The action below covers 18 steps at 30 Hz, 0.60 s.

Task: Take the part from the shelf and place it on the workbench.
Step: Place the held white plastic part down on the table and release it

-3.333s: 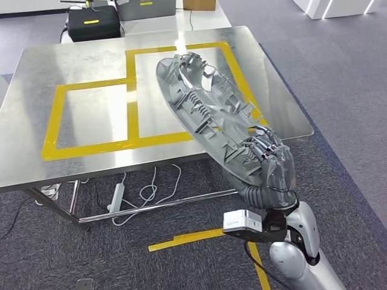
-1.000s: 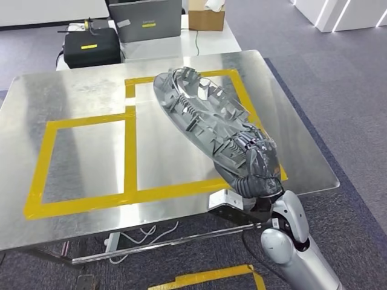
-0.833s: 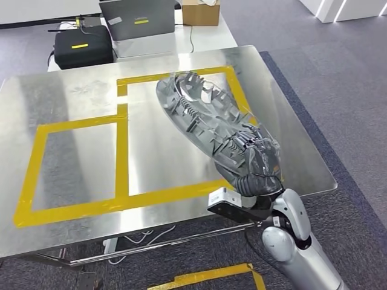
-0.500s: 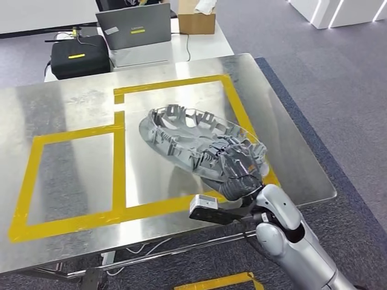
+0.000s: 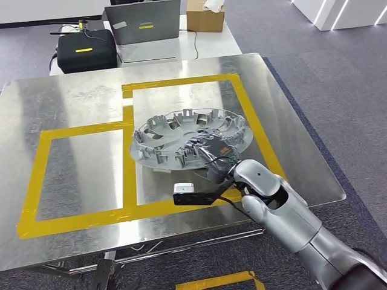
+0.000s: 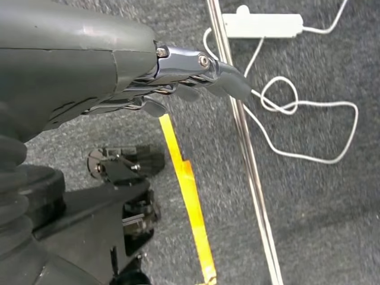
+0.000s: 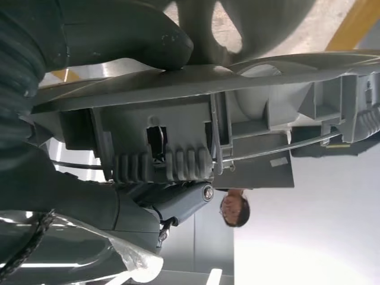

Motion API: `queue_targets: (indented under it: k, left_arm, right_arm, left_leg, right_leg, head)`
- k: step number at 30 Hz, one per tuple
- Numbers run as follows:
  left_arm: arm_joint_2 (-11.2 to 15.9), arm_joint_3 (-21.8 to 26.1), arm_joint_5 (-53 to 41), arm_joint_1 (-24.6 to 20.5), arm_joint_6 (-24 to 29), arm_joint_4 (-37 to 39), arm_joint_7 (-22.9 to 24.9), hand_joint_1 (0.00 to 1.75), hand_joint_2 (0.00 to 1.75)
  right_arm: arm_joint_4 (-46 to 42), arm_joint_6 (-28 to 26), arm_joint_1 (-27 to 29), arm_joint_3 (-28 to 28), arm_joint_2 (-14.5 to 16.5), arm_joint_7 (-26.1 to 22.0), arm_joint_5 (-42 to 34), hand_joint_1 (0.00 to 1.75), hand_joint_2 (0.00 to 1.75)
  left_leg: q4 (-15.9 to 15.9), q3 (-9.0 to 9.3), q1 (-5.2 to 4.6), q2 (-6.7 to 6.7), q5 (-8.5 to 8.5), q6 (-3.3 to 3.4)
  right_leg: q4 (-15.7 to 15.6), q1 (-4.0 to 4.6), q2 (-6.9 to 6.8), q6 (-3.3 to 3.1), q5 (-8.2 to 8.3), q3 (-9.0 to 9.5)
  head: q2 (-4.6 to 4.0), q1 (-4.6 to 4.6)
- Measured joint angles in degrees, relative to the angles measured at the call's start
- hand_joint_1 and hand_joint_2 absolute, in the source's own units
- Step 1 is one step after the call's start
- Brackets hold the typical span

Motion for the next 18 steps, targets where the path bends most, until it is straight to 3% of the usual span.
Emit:
queue_targets:
  k: [6, 12, 16, 18]
  left_arm:
    - [1.0, -2.3, 1.3, -1.2, 0.0, 3.2, 0.0, 0.0, 1.75]
    - [1.7, -4.1, 1.9, -1.5, 0.4, 5.2, -0.2, 0.0, 1.75]
    - [2.0, -5.0, 2.0, -1.6, 0.7, 5.7, -0.2, 0.0, 1.75]
    - [2.2, -5.3, 2.0, -1.6, 1.1, 5.9, -0.2, 0.0, 1.75]
  right_arm:
    - [9.0, 0.7, -4.0, 4.6, 2.9, 0.0, 0.0, 1.75, 1.75]
    - [15.0, 0.0, -4.7, 6.5, 3.5, 1.3, -0.8, 1.75, 1.75]
    - [17.2, -0.3, -4.8, 6.7, 3.7, 1.9, -1.3, 0.0, 0.0]
    - [18.0, -0.3, -4.7, 6.5, 3.7, 2.3, -2.6, 0.0, 0.0]
  left_leg:
    - [0.0, 0.05, 0.06, 0.0, 0.15, 0.11]
    - [0.0, 0.06, 0.14, 0.0, 0.21, 0.03]
    - [0.0, 0.06, 0.16, 0.0, 0.21, 0.03]
    - [0.0, 0.06, 0.16, 0.0, 0.21, 0.03]
  right_leg:
    - [0.0, 0.06, -0.07, 0.18, 0.07, -0.01]
    - [0.1, 0.13, -0.06, 0.18, 0.06, -0.05]
    - [0.2, 0.14, -0.05, 0.17, 0.06, -0.07]
    - [0.2, 0.14, -0.05, 0.17, 0.06, -0.08]
  head:
    - [0.0, -0.03]
    - [0.0, -0.02]
    - [0.0, -0.02]
    - [0.0, -0.02]
